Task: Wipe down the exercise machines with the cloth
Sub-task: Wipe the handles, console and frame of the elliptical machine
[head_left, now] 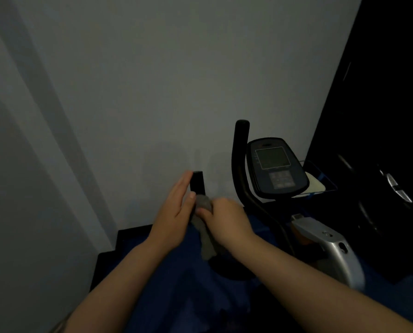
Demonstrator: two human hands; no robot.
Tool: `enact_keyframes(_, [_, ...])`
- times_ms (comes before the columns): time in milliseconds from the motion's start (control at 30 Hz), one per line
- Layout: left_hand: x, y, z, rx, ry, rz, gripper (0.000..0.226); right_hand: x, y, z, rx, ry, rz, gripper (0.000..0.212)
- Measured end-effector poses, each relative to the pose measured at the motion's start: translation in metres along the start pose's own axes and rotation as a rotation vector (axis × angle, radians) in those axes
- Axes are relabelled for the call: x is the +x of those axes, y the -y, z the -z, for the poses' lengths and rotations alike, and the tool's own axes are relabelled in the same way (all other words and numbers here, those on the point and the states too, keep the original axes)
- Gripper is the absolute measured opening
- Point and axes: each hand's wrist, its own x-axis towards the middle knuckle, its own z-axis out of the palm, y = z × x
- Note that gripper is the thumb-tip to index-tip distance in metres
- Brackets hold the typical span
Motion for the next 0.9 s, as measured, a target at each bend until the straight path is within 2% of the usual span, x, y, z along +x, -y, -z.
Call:
enact_keyframes(133, [0.010, 0.005, 0.002, -0.027, -0.017, -0.016, 0.055, 0.015, 0.001, -0.010, 0.248, -0.137, 0.018, 0.022])
enact_keyframes(233, [0.009, 0.011, 0.004, -0.028, 0.009, -0.035, 0.057, 0.014, -0.004, -0.015, 0.255, -0.139, 0.069, 0.022])
enact_keyframes(367, [0.010, 0.013, 0.006, -0.066, 0.012, -0.041, 0.050, 0.034, 0.005, -0.010, 0.330, -0.278, 0.137, 0.020])
enact_keyframes(467, [0.010, 0.013, 0.008, -0.085, 0.024, -0.043, 0.045, 0.026, -0.002, -0.022, 0.405, -0.275, 0.141, 0.024])
enact_keyframes(567, [0.011, 0.014, 0.008, -0.087, 0.022, -0.058, 0.048, 0.030, -0.004, -0.011, 0.415, -0.230, 0.147, 0.017])
enact_keyframes(667, [0.011, 0.012, 0.005, -0.090, 0.007, -0.076, 0.042, 0.035, 0.002, -0.007, 0.478, -0.264, 0.157, 0.018])
enact_keyframes(733, [0.010, 0.013, 0.004, -0.098, 0.013, -0.059, 0.044, 0.027, 0.000, -0.018, 0.462, -0.285, 0.140, 0.021])
enact_keyframes(833, [0.007, 0.015, 0.000, -0.090, 0.010, -0.046, 0.051, 0.026, -0.005, -0.013, 0.380, -0.220, 0.104, 0.016])
enact_keyframes(900, [0.007, 0.013, -0.003, -0.097, -0.003, -0.032, 0.052, 0.037, 0.001, -0.002, 0.384, -0.261, 0.126, 0.014])
